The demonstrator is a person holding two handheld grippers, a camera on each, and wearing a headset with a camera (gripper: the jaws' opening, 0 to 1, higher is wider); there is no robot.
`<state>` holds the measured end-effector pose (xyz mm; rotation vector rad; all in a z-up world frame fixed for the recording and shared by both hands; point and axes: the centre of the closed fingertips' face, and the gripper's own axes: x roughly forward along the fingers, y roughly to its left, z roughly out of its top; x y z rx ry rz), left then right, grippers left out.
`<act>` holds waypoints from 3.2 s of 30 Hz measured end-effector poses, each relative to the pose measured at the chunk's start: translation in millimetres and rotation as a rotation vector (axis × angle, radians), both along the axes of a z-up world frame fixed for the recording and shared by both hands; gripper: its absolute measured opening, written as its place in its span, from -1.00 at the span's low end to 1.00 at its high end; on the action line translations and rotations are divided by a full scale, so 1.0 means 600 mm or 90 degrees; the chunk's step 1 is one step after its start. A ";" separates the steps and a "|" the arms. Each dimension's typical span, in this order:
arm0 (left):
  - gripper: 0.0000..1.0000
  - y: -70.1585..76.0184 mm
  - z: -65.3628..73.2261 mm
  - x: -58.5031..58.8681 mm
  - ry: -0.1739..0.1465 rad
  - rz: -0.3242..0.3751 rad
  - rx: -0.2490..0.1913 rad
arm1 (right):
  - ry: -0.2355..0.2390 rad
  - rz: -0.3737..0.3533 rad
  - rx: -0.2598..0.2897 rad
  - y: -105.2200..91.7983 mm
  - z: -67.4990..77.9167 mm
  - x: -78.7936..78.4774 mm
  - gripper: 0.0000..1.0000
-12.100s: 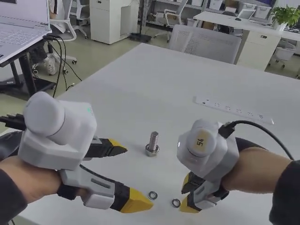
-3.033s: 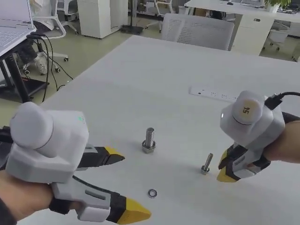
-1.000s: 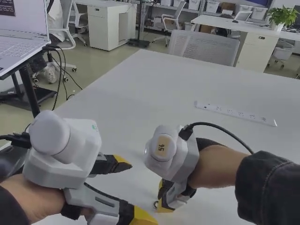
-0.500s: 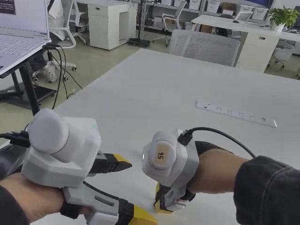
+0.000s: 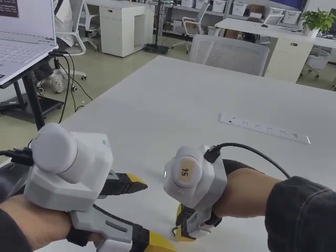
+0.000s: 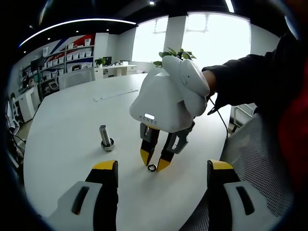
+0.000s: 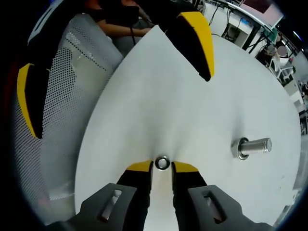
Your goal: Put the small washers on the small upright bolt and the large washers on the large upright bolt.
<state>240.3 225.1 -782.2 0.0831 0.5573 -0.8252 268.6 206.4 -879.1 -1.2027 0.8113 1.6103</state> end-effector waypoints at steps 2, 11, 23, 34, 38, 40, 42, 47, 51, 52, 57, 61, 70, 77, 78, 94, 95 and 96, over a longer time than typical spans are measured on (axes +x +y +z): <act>0.50 0.000 0.000 0.000 -0.001 0.000 -0.001 | -0.002 -0.001 0.001 -0.001 0.000 0.002 -0.70; 0.50 0.000 0.002 0.000 -0.002 0.001 -0.002 | -0.002 0.000 0.000 0.000 0.000 0.001 -0.71; 0.49 0.000 0.003 0.001 -0.003 0.001 -0.003 | -0.003 -0.017 -0.014 -0.031 0.000 0.014 -0.72; 0.49 -0.002 0.002 0.000 -0.003 -0.002 -0.002 | 0.004 -0.053 -0.024 -0.082 0.003 0.023 -0.72; 0.49 -0.003 0.001 0.000 -0.002 -0.003 -0.002 | 0.002 -0.065 -0.024 -0.099 0.005 0.026 -0.72; 0.49 -0.003 0.001 -0.001 -0.002 -0.003 -0.002 | 0.003 -0.072 -0.027 -0.109 0.003 0.027 -0.72; 0.48 -0.003 0.001 -0.001 -0.003 -0.003 -0.002 | 0.003 -0.079 -0.033 -0.120 0.001 0.028 -0.72; 0.48 -0.003 0.000 -0.002 -0.002 -0.004 -0.003 | 0.003 -0.095 -0.033 -0.141 0.005 0.031 -0.72; 0.48 -0.003 -0.001 -0.003 -0.001 -0.006 -0.002 | 0.002 -0.116 -0.034 -0.163 0.009 0.039 -0.72; 0.48 -0.003 -0.001 -0.004 -0.001 -0.006 -0.002 | 0.001 -0.121 -0.036 -0.170 0.009 0.041 -0.72; 0.48 -0.004 -0.002 -0.004 0.000 -0.008 -0.001 | 0.000 -0.143 -0.038 -0.194 0.013 0.047 -0.72; 0.48 -0.003 -0.002 -0.005 0.001 -0.008 -0.001 | 0.000 -0.164 -0.037 -0.210 0.015 0.055 -0.72; 0.47 -0.003 -0.004 -0.007 0.004 -0.010 0.002 | -0.004 -0.205 -0.037 -0.244 0.020 0.077 -0.72; 0.47 -0.002 -0.005 -0.007 0.005 -0.010 0.003 | -0.007 -0.219 -0.042 -0.258 0.022 0.090 -0.72; 0.47 -0.002 -0.004 -0.007 0.004 -0.010 0.002 | -0.009 -0.219 -0.041 -0.258 0.025 0.091 -0.72; 0.47 -0.001 -0.005 -0.007 0.002 -0.007 0.001 | -0.045 -0.201 -0.007 -0.228 0.105 0.126 -0.72; 0.47 -0.001 -0.005 -0.007 0.002 -0.007 0.001 | -0.048 -0.198 -0.004 -0.225 0.109 0.126 -0.72; 0.47 -0.001 -0.005 -0.007 0.002 -0.006 0.001 | -0.052 -0.196 -0.003 -0.223 0.114 0.128 -0.72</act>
